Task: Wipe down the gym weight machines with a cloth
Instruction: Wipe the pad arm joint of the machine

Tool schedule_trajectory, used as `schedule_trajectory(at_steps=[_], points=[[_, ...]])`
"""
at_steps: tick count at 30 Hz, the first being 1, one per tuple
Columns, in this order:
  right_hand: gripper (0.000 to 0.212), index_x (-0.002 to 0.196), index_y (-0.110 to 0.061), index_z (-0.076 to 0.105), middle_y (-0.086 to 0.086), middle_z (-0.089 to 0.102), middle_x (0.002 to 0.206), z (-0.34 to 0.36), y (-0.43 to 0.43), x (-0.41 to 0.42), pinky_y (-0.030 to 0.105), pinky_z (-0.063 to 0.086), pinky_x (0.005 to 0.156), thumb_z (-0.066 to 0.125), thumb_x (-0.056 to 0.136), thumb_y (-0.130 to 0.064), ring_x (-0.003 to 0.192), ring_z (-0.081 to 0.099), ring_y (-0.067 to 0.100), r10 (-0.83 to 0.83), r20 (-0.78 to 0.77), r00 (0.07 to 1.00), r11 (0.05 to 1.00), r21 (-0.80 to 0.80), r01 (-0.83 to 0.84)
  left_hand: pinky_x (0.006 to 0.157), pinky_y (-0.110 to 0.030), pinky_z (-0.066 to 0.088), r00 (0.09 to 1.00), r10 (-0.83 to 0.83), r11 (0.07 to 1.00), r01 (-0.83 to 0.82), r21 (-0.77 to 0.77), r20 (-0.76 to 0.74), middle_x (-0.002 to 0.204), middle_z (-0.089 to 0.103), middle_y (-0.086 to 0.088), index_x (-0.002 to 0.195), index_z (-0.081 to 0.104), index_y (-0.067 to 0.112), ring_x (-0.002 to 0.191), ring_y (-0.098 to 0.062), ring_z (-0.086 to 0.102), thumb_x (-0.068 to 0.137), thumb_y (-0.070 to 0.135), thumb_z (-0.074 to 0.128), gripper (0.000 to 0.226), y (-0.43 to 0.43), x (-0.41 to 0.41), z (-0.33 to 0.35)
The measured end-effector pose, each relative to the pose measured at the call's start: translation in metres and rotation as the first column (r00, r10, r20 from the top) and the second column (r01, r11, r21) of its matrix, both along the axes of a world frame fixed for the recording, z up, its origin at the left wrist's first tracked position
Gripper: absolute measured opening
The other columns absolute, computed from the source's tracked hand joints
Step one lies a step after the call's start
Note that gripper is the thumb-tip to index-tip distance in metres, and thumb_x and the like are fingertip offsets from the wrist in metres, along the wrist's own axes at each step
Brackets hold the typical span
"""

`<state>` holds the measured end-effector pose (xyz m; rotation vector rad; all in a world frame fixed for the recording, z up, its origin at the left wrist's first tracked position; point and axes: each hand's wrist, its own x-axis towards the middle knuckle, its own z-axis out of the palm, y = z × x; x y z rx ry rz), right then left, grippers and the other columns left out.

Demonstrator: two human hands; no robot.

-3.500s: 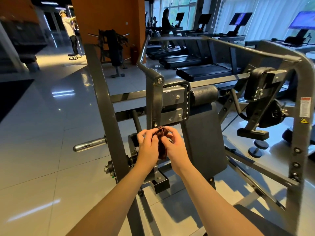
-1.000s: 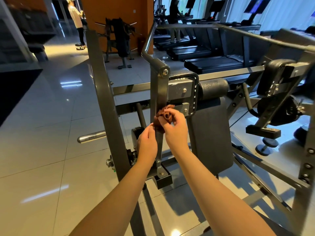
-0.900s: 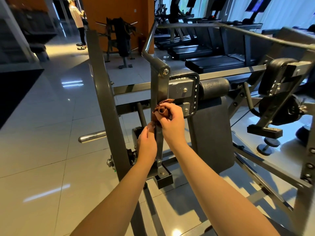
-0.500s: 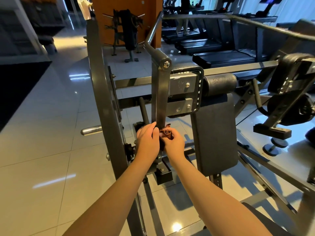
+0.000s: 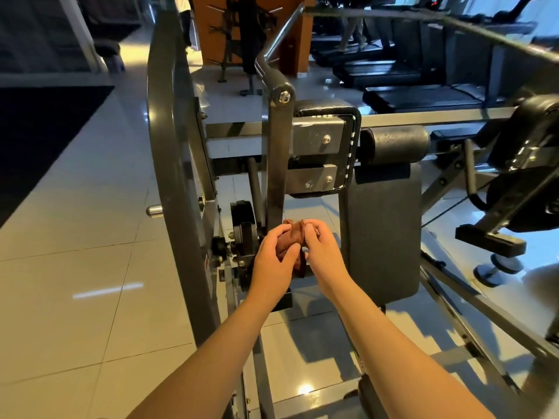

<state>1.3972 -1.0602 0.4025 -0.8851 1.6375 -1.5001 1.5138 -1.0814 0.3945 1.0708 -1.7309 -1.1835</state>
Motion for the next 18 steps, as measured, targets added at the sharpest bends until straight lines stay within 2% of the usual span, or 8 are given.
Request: schedule_trajectory(at_steps=[2,5,8,10,12,13,15,18], points=[[0.02,0.116,-0.027,0.061,-0.001,0.068,0.106,0.001,0.004,-0.003,0.035,0.06,0.082,0.044,0.107,-0.033,0.101,0.068,0.017,-0.001,-0.045,0.999,1.0,-0.007,0.001,0.093,-0.019,0.048,0.997,0.077,0.997,-0.077,-0.017,-0.004,0.128,0.054,0.016,0.129,0.051,0.042,0.112,0.005,0.052,0.097,0.027,0.064,0.037,0.0,-0.001,0.0],[0.015,0.114,-0.028,0.064,-0.006,0.068,0.106,0.001,0.005,-0.005,0.034,0.059,0.084,0.052,0.104,-0.028,0.101,0.066,0.013,-0.034,-0.071,0.997,0.998,-0.057,0.03,0.077,-0.006,0.045,0.985,0.171,0.979,-0.174,-0.104,-0.037,0.124,0.049,0.013,0.121,0.052,0.041,0.105,0.014,0.05,0.096,0.027,0.065,0.032,-0.001,0.0,0.0],[0.018,0.115,-0.028,0.067,-0.007,0.069,0.112,-0.003,0.002,0.0,0.035,0.059,0.089,0.054,0.104,-0.024,0.107,0.067,0.013,0.101,-0.017,0.995,0.989,-0.107,-0.103,0.07,-0.008,0.044,0.977,0.214,0.966,-0.214,-0.143,-0.013,0.122,0.048,0.009,0.121,0.047,0.041,0.099,0.012,0.052,0.098,0.029,0.062,0.029,-0.003,0.0,-0.003],[0.021,0.115,-0.028,0.069,-0.006,0.07,0.113,-0.006,-0.002,0.0,0.034,0.06,0.089,0.052,0.104,-0.021,0.107,0.068,0.013,0.166,0.011,0.986,0.978,-0.128,-0.163,0.077,-0.014,0.048,0.98,0.201,0.972,-0.2,-0.121,-0.006,0.128,0.05,0.007,0.12,0.044,0.046,0.106,0.001,0.056,0.1,0.029,0.059,0.031,0.0,-0.004,-0.007],[0.024,0.116,-0.026,0.072,-0.004,0.072,0.112,-0.009,-0.006,-0.006,0.035,0.059,0.091,0.052,0.105,-0.019,0.106,0.069,0.013,0.189,0.056,0.98,0.974,-0.139,-0.18,0.095,-0.023,0.049,0.991,0.133,0.987,-0.132,-0.095,-0.003,0.146,0.045,0.007,0.122,0.044,0.055,0.128,-0.009,0.05,0.101,0.024,0.057,0.04,0.003,-0.011,-0.01],[0.025,0.117,-0.024,0.073,-0.003,0.073,0.112,-0.008,-0.01,-0.011,0.035,0.059,0.092,0.052,0.105,-0.019,0.106,0.069,0.013,0.211,0.076,0.974,0.97,-0.139,-0.199,0.106,-0.028,0.043,0.993,0.118,0.989,-0.118,-0.09,-0.006,0.157,0.035,0.009,0.126,0.043,0.059,0.139,-0.008,0.04,0.101,0.021,0.056,0.048,0.003,-0.015,-0.011],[0.026,0.117,-0.024,0.073,-0.004,0.074,0.112,-0.008,-0.018,-0.024,0.035,0.058,0.093,0.052,0.105,-0.019,0.107,0.069,0.013,0.293,0.069,0.954,0.951,-0.126,-0.283,0.115,-0.029,0.033,0.991,0.135,0.988,-0.134,-0.074,0.006,0.165,0.018,0.016,0.139,0.04,0.056,0.147,-0.003,0.024,0.102,0.015,0.053,0.058,0.006,-0.02,-0.011],[0.026,0.121,-0.022,0.072,-0.003,0.074,0.114,-0.007,-0.027,-0.043,0.034,0.057,0.094,0.052,0.105,-0.018,0.11,0.069,0.014,0.417,0.053,0.907,0.906,-0.107,-0.41,0.116,-0.027,0.033,0.968,0.235,0.969,-0.226,-0.103,0.085,0.164,0.017,0.018,0.15,0.033,0.046,0.145,0.001,0.023,0.104,0.015,0.052,0.059,0.007,-0.029,-0.009]])
